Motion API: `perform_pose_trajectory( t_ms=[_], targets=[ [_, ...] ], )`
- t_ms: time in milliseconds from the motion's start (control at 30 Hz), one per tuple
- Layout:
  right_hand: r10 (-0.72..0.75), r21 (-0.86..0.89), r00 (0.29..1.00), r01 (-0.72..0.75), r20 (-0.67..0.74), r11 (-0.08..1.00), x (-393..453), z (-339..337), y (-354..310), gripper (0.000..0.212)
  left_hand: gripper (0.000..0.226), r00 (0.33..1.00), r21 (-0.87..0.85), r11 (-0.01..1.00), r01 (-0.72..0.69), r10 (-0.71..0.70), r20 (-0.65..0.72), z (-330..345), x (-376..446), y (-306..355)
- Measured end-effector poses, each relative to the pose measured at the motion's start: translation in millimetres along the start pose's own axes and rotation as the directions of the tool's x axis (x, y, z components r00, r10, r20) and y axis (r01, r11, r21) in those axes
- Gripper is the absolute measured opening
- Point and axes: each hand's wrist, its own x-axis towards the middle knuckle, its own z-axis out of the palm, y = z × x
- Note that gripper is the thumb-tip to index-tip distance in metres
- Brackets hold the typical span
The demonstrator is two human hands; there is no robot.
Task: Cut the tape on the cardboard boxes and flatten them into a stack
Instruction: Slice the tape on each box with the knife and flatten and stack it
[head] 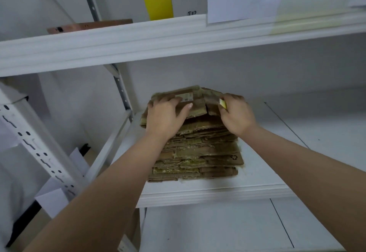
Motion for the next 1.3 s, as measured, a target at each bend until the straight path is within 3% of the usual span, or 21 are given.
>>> perform_pose_trajectory(
  t_ms=[233, 400, 567, 700, 833, 967, 1133, 1300],
  targets=[
    [0.068, -0.007, 0.987, -0.07, -0.149, 0.998, -12, -27, 33, 0.032, 0.042, 0.989, -0.043, 0.988, -0.148, 0.147, -0.023, -4, 5, 37],
    [0.12, -0.03, 0.982, -0.125, -0.144, 0.992, -21, -41, 74, 0.032, 0.035, 0.969, -0.097, 0.964, -0.247, 0.243, -0.048, 2, 13, 81],
    [0.377, -0.032, 0.923, -0.376, 0.08, 0.926, -34, -44, 141, 0.019, 0.033, 0.949, -0.121, 0.941, -0.316, 0.312, -0.052, 29, 28, 144],
    [0.474, -0.139, 0.823, -0.454, 0.313, 0.88, -48, -44, 214, 0.029, 0.035, 0.925, -0.088, 0.922, -0.378, 0.379, -0.005, 65, 26, 198],
    [0.408, -0.219, 0.805, -0.345, 0.43, 0.913, -58, -48, 266, 0.033, 0.033, 0.913, -0.04, 0.92, -0.39, 0.392, 0.108, 110, 13, 231],
    [0.293, -0.235, 0.832, -0.202, 0.471, 0.951, -66, -50, 301, 0.034, 0.042, 0.926, 0.002, 0.969, -0.248, 0.237, 0.295, 146, -8, 254],
    [0.158, -0.349, 0.839, 0.041, 0.521, 0.936, -78, -53, 332, 0.04, 0.043, 0.925, 0.023, 0.984, -0.179, 0.16, 0.343, 171, -28, 273],
    [0.068, -0.268, 0.848, 0.089, 0.525, 0.959, -79, -54, 348, 0.042, 0.044, 0.914, 0.082, 0.988, -0.128, 0.085, 0.398, 178, -33, 288]
  ],
)
